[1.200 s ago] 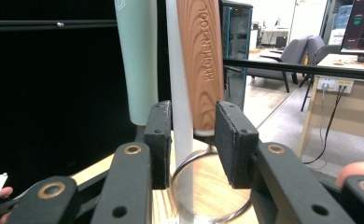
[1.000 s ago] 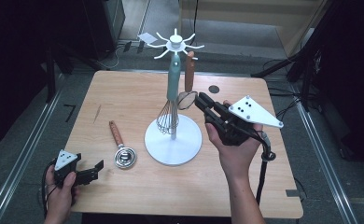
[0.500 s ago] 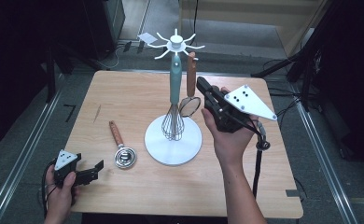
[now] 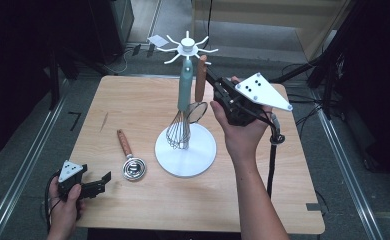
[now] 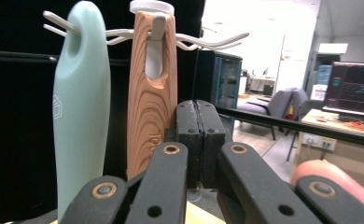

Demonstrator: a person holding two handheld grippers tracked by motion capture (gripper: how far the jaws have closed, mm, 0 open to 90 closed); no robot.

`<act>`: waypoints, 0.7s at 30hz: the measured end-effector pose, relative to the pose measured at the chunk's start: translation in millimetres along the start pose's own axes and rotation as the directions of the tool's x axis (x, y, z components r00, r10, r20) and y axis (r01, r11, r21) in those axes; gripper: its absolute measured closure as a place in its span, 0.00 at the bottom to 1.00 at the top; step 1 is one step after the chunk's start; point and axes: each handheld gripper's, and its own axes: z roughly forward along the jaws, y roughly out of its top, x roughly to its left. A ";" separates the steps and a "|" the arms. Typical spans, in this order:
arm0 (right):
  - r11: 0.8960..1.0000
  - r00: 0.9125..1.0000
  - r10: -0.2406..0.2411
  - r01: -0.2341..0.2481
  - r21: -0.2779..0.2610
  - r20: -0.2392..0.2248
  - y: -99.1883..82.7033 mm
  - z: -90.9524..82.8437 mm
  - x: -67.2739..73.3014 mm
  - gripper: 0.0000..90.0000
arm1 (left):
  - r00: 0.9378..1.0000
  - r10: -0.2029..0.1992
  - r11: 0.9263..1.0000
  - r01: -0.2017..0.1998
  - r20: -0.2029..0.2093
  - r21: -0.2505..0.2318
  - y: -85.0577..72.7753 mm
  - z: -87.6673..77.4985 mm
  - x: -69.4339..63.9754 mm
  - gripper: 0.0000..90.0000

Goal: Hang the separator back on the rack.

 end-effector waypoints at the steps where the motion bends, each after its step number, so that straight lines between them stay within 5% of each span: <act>1: 1.000 1.000 0.001 -0.001 0.002 -0.007 -0.1 -0.4 0.1 1.00 | 1.000 0.001 1.000 -0.001 0.000 0.000 0.0 0.1 0.0 0.07; 15: 1.000 0.998 0.002 0.000 0.029 -0.065 0.8 -6.7 17.1 1.00 | 1.000 0.000 1.000 0.000 0.000 0.004 0.1 0.2 0.1 0.07; 21: 0.999 0.999 -0.013 0.015 0.040 -0.043 1.4 -4.9 28.7 1.00 | 1.000 0.000 1.000 0.000 0.003 0.003 0.1 0.3 -0.1 0.07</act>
